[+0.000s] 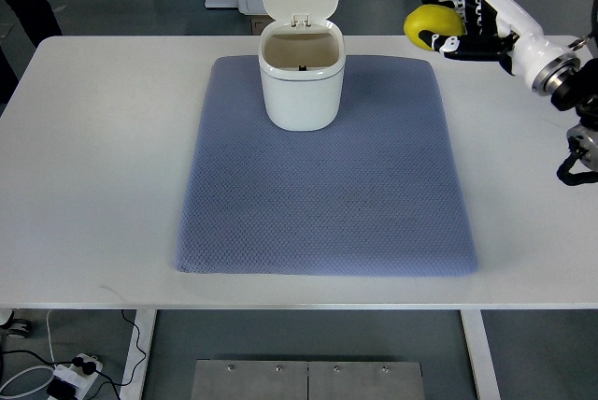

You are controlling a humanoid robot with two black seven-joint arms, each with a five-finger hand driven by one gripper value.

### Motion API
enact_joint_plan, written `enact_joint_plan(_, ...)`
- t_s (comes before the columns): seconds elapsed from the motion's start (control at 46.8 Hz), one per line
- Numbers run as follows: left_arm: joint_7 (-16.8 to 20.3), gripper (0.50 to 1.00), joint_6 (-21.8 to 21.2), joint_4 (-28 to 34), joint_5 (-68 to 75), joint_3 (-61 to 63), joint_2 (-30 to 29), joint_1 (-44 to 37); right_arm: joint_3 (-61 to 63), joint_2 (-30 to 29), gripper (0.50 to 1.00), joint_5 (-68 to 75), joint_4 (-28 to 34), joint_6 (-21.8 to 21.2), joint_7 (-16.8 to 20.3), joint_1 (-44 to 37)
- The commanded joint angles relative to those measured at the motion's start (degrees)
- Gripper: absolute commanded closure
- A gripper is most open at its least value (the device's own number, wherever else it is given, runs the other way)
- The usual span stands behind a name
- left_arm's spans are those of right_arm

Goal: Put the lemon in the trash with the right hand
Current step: 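Carry the lemon in the right hand over the open white bin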

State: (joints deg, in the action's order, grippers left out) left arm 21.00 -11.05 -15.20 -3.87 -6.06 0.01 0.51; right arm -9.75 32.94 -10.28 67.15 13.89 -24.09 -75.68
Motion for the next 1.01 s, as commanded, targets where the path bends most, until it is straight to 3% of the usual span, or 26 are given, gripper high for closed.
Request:
enact_joint_plan(0.0,0.0,0.500,0.1,0.0,0.0,0.0,0.0,0.0,0.0,-2.7,1.000,0.1,-1.1,0.0,1.2,-1.0)
enact_joint_plan(0.321,0.0,0.500,0.0,0.0,0.0,0.0,0.0,-0.1,-0.1,-12.4,1.000,1.4,-7.6,0.0,4.3,-3.5)
enact_joint_plan(0.984,0.0,0.500,0.0,0.0,0.0,0.0,0.0,0.0,-0.2,-30.9,1.000,4.6,-26.8,-1.7,9.4,-5.3)
